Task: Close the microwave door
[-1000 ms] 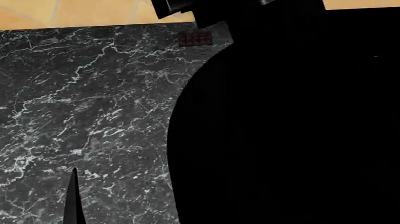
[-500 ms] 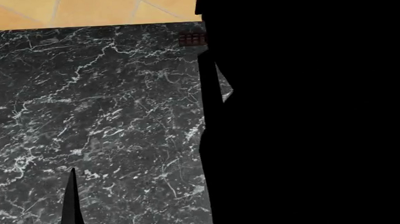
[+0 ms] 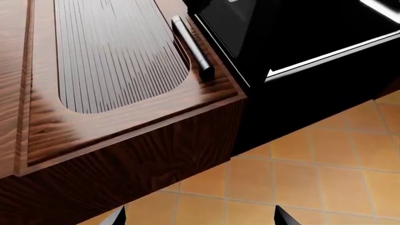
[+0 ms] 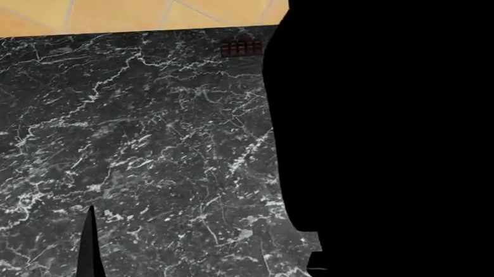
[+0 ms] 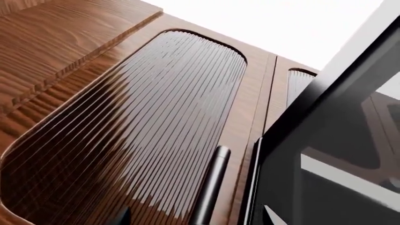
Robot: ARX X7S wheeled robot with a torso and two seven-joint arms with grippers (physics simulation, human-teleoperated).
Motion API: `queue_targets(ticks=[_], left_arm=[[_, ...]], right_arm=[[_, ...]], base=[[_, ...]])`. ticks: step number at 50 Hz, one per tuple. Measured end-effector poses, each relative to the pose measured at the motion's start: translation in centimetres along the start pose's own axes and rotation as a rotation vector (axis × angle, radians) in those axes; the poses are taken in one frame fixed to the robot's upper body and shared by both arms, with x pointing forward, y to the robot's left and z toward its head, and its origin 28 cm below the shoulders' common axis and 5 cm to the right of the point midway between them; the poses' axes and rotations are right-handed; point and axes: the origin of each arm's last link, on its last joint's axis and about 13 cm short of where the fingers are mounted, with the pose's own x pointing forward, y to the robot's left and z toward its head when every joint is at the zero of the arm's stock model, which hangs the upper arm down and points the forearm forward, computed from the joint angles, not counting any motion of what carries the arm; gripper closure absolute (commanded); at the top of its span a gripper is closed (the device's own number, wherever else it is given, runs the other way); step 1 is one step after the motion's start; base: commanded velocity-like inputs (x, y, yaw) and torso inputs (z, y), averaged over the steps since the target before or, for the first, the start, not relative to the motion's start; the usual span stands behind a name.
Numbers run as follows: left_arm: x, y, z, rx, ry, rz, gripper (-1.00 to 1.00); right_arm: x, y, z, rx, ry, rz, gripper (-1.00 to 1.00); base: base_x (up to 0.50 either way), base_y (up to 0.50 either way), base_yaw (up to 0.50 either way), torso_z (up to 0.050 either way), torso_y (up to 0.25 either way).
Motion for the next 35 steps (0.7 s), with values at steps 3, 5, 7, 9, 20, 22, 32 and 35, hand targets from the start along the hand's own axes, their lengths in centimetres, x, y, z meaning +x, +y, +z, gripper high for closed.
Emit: queue_targets(ticks=[3,5,7,9,20,22,32,35], left_arm=[[0.0,0.0,0.0,0.0,-0.002,-0.001,-1.0],[0.0,0.0,0.1,0.001,-0.004,-0.001,-1.0],[0.1,0.0,0.1,0.002,-0.006,-0.003,-1.0],[0.1,0.0,0.2,0.004,-0.007,-0.004,-1.0],[0.1,0.1,0.5,0.01,-0.013,-0.004,-1.0],[0.1,0.1,0.5,0.011,-0.014,-0.004,-1.0],[0.1,0.1,0.7,0.011,-0.019,-0.005,-1.0],[0.1,0.1,0.7,0.011,-0.02,-0.005,-1.0]], right_arm=[[0.3,-0.2,-0.1,-0.004,0.004,-0.009,-1.0],[0.5,-0.3,-0.2,-0.007,0.007,-0.016,-1.0],[0.6,-0.4,-0.3,-0.008,0.011,-0.024,-1.0],[0.7,-0.6,-0.5,-0.007,0.015,-0.032,-1.0],[1.2,-1.2,-1.2,0.002,0.032,-0.067,-1.0],[1.2,-1.3,-1.3,0.002,0.037,-0.073,-1.0],[1.5,-1.8,-1.6,0.0,0.044,-0.088,-1.0],[1.5,-1.9,-1.6,-0.002,0.043,-0.093,-1.0]], base=[[0.0,0.0,0.0,0.0,0.0],[0.0,0.0,0.0,0.0,0.0],[0.0,0.0,0.0,0.0,0.0],[0.0,0.0,0.0,0.0,0.0],[0.0,0.0,0.0,0.0,0.0],[0.0,0.0,0.0,0.0,0.0],[0.0,0.0,0.0,0.0,0.0],[0.0,0.0,0.0,0.0,0.0]])
